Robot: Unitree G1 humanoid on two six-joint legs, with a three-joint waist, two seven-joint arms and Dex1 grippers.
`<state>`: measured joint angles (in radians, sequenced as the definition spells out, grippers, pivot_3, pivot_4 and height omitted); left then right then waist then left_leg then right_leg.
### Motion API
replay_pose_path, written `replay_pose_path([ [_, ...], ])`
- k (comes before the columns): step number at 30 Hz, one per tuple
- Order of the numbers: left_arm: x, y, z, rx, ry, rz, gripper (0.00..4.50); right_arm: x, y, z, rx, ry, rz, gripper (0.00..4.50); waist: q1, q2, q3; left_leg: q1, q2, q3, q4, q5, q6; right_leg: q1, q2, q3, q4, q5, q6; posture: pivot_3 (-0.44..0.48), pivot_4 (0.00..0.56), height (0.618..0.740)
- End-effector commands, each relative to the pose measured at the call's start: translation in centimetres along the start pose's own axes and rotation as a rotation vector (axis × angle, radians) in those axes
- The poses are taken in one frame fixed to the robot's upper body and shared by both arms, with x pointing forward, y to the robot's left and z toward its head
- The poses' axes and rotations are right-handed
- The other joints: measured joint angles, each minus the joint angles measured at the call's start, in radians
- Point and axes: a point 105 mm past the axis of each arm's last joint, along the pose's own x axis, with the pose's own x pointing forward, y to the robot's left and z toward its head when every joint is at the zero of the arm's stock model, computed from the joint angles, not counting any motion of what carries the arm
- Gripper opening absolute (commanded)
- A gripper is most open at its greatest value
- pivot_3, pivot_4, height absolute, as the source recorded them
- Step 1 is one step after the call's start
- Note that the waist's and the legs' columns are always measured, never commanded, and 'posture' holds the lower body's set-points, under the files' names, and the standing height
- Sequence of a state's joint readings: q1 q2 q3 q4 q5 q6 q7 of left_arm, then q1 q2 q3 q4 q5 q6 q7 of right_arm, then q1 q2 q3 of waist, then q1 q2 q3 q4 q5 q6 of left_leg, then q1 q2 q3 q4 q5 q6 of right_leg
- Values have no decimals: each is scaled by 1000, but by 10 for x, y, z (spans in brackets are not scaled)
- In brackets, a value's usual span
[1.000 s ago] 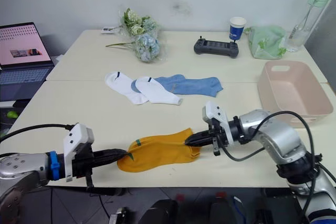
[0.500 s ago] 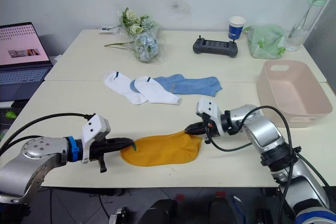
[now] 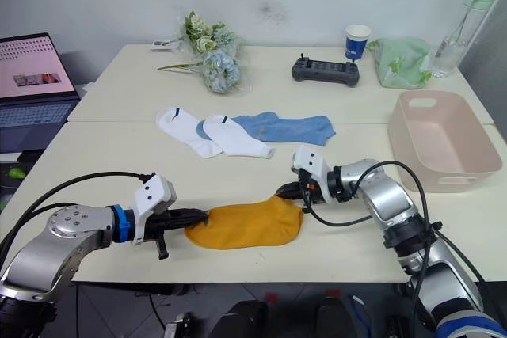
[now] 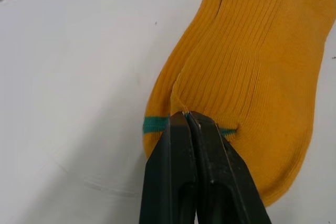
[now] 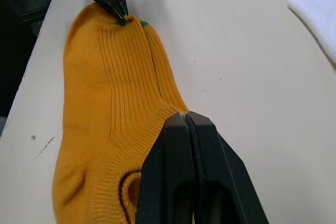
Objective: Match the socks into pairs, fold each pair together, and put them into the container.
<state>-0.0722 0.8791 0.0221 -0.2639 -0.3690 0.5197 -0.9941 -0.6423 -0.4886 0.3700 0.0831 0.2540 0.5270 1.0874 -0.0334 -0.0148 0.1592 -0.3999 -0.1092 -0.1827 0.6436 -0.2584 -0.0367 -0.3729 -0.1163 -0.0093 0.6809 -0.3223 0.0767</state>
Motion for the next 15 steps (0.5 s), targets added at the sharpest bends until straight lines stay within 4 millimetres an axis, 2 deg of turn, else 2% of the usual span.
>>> replay_pose_path([
  [1,1,1,3,24,-6,7,30,-7,-9,12,-43,-40,-44,0,0,0,0,0,0,0,0,0,0,0,0,0,0,0,0,0,150,740],
  [11,2,3,3,28,-6,21,30,-5,-9,7,-44,-18,-36,0,0,0,0,0,0,0,0,0,0,0,0,0,0,0,0,0,150,740],
  [13,2,3,3,32,-11,29,409,-5,-8,6,-37,-23,-41,0,0,0,0,0,0,0,0,0,0,0,0,0,0,0,0,0,150,740],
  [15,2,2,4,33,-15,26,943,-7,-10,7,-34,-31,-59,416,0,0,0,0,0,0,0,0,0,0,0,0,0,0,0,0,150,740],
])
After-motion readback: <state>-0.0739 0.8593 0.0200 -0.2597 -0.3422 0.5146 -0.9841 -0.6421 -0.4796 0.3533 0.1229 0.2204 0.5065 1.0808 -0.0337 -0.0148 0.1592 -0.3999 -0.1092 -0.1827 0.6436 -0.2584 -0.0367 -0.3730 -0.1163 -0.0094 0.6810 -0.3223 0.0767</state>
